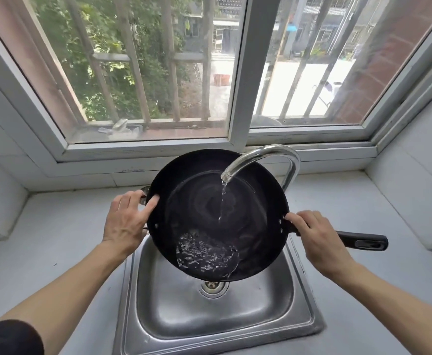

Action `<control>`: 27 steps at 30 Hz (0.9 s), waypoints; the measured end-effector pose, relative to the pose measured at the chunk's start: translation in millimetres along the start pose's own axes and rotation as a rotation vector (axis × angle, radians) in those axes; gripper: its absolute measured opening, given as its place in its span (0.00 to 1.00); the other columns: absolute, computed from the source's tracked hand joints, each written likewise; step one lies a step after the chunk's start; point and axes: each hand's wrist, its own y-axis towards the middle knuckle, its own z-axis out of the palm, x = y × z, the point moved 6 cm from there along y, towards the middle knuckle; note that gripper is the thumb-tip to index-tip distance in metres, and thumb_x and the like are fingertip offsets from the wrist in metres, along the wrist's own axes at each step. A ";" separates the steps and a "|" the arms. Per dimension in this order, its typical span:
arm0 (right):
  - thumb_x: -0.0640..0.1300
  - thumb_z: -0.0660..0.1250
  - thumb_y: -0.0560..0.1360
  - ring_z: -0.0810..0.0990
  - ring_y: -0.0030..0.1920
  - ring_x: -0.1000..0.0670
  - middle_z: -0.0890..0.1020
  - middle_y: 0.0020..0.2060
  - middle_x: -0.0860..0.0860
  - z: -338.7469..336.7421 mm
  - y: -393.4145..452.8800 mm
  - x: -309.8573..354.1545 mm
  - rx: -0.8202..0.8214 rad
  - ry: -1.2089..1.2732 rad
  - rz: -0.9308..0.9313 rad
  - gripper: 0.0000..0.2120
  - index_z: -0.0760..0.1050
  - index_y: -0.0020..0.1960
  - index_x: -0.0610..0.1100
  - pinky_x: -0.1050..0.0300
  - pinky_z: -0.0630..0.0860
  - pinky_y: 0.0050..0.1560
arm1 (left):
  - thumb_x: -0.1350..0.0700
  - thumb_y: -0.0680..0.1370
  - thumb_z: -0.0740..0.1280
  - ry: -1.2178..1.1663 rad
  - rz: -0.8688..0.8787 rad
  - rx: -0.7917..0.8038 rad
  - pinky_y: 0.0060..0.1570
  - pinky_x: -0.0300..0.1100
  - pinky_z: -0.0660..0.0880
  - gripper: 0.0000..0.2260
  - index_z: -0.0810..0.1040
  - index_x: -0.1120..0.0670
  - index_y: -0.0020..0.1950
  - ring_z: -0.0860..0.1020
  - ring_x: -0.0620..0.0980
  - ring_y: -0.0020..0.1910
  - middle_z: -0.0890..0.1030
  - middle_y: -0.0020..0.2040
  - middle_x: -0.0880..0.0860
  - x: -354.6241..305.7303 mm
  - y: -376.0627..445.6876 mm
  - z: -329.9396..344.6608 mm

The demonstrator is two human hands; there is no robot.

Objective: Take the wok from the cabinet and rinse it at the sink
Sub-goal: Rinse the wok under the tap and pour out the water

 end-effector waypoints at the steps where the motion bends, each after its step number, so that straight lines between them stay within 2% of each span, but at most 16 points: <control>1: 0.20 0.63 0.59 0.70 0.42 0.44 0.74 0.47 0.48 1.1 -0.7 -2.0 -0.001 0.000 0.001 0.38 0.69 0.64 0.46 0.48 0.73 0.40 | 0.57 0.51 0.85 -0.001 0.001 -0.008 0.55 0.56 0.68 0.48 0.73 0.53 0.69 0.72 0.63 0.56 0.73 0.58 0.63 -1.2 0.9 0.0; 12: 0.20 0.65 0.58 0.71 0.42 0.44 0.73 0.47 0.47 -7.4 -12.2 -16.5 -0.038 -0.025 -0.020 0.38 0.69 0.64 0.45 0.49 0.74 0.41 | 0.59 0.53 0.84 -0.012 -0.025 -0.074 0.55 0.57 0.68 0.47 0.71 0.51 0.70 0.72 0.64 0.56 0.73 0.58 0.62 -18.4 13.4 -1.6; 17: 0.20 0.65 0.61 0.71 0.42 0.43 0.73 0.47 0.45 -26.1 -20.3 -24.5 -0.068 -0.083 -0.050 0.35 0.69 0.64 0.43 0.48 0.74 0.40 | 0.62 0.53 0.82 -0.044 -0.061 -0.121 0.55 0.58 0.68 0.43 0.74 0.53 0.67 0.72 0.63 0.56 0.74 0.58 0.63 -35.2 25.0 0.8; 22: 0.20 0.65 0.61 0.71 0.42 0.42 0.74 0.46 0.44 -41.0 -28.0 -30.0 -0.091 -0.120 -0.060 0.34 0.69 0.63 0.43 0.47 0.75 0.39 | 0.60 0.58 0.81 -0.063 -0.058 -0.112 0.54 0.56 0.67 0.39 0.73 0.52 0.68 0.72 0.62 0.55 0.74 0.58 0.61 -51.2 30.9 13.8; 24: 0.20 0.65 0.61 0.72 0.42 0.41 0.74 0.46 0.43 -43.4 -29.6 -31.3 -0.094 -0.125 -0.052 0.34 0.69 0.63 0.43 0.46 0.76 0.39 | 0.65 0.57 0.78 -0.065 -0.072 -0.109 0.53 0.55 0.66 0.41 0.71 0.50 0.68 0.72 0.61 0.55 0.73 0.58 0.59 -55.4 33.6 17.8; 27: 0.20 0.65 0.60 0.72 0.41 0.41 0.74 0.46 0.43 -45.9 -31.5 -32.6 -0.094 -0.147 -0.051 0.35 0.69 0.63 0.43 0.47 0.75 0.39 | 0.62 0.55 0.80 -0.059 -0.093 -0.063 0.53 0.54 0.66 0.43 0.70 0.49 0.68 0.71 0.60 0.55 0.72 0.58 0.58 -58.7 37.5 26.0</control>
